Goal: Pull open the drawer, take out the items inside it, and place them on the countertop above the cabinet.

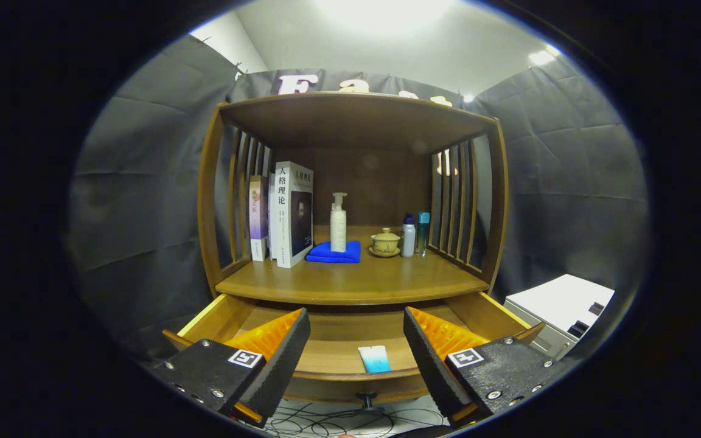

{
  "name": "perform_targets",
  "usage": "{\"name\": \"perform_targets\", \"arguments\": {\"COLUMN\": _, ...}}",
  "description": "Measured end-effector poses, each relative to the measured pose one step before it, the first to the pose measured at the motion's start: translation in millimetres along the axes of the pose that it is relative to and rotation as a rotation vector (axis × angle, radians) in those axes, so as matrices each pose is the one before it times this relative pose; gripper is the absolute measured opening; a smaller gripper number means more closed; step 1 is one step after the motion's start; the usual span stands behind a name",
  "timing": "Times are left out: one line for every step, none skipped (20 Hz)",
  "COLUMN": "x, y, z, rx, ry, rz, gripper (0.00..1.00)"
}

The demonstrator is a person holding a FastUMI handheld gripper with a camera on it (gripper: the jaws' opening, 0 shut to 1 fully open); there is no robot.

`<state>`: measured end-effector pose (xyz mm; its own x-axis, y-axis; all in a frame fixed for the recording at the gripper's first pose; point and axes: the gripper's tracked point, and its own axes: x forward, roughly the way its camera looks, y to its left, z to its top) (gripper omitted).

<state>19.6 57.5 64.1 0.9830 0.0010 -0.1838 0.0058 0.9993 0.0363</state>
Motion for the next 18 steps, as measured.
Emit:
{"name": "perform_targets", "arguments": {"x": 6.25, "y": 0.06, "z": -0.72, "rx": 0.00259, "ry": 0.02056, "rz": -0.00876, "gripper": 0.95}}
{"name": "perform_targets", "arguments": {"x": 6.62, "y": -1.83, "z": -2.62, "rx": 0.00625, "ry": 0.03004, "rz": -0.01156, "gripper": 0.95}}
{"name": "perform_targets", "arguments": {"x": 6.6, "y": -0.75, "z": -2.2, "rx": 0.01037, "ry": 0.03401, "rz": -0.01435, "gripper": 0.95}}
{"name": "perform_targets", "arguments": {"x": 5.25, "y": -1.61, "z": -0.01, "rx": 0.0092, "ry": 0.02136, "rz": -0.01402, "gripper": 0.95}}
{"name": "perform_targets", "arguments": {"x": 5.69, "y": -2.23, "z": 1.69, "rx": 0.00214, "ry": 0.01679, "rz": -0.01921, "gripper": 0.95}}
{"name": "perform_targets", "arguments": {"x": 5.53, "y": -1.5, "z": -0.95, "rx": -0.00419, "ry": 0.01656, "rz": -0.01452, "gripper": 0.95}}
{"name": "perform_targets", "arguments": {"x": 6.2, "y": -2.93, "z": -5.18, "rx": -0.00897, "ry": 0.04014, "rz": -0.02469, "gripper": 0.95}}
{"name": "perform_targets", "arguments": {"x": 5.33, "y": -0.35, "z": -5.17, "rx": -0.01444, "ry": 0.03519, "rz": -0.01519, "gripper": 0.95}}
{"name": "perform_targets", "arguments": {"x": 5.61, "y": 0.18, "z": -5.99, "rx": -0.01532, "ry": 0.03869, "rz": -0.00859, "gripper": 0.95}}
{"name": "perform_targets", "arguments": {"x": 11.46, "y": 1.25, "z": -8.59, "rx": -0.01611, "ry": 0.04483, "rz": -0.01229, "gripper": 0.95}}
{"name": "perform_targets", "arguments": {"x": 8.73, "y": -1.65, "z": -10.75, "rx": -0.02309, "ry": 0.05386, "rz": -0.02398, "gripper": 0.95}}
{"name": "perform_targets", "arguments": {"x": 6.93, "y": 1.2, "z": -11.11, "rx": -0.02809, "ry": 0.05618, "rz": -0.0022, "gripper": 0.95}}
{"name": "perform_targets", "arguments": {"x": 9.68, "y": 2.46, "z": -7.41, "rx": -0.02276, "ry": 0.04929, "rz": 0.00197, "gripper": 0.95}}
{"name": "perform_targets", "arguments": {"x": 6.19, "y": 2.43, "z": -4.91, "rx": -0.0114, "ry": 0.02671, "rz": 0.00456, "gripper": 0.95}}
{"name": "perform_targets", "arguments": {"x": 7.32, "y": 1.33, "z": -6.61, "rx": 0.00192, "ry": 0.03744, "rz": -0.00191, "gripper": 0.95}}
{"name": "perform_targets", "arguments": {"x": 6.81, "y": 1.65, "z": -5.23, "rx": 0.00077, "ry": 0.02434, "rz": 0.00301, "gripper": 0.95}}
{"name": "perform_targets", "arguments": {"x": 7.52, "y": -1.94, "z": -6.88, "rx": 0.00547, "ry": 0.0277, "rz": -0.00794, "gripper": 0.95}}
{"name": "perform_targets", "arguments": {"x": 6.77, "y": -1.86, "z": -6.12, "rx": 0.00587, "ry": 0.03192, "rz": -0.00743, "gripper": 0.95}}
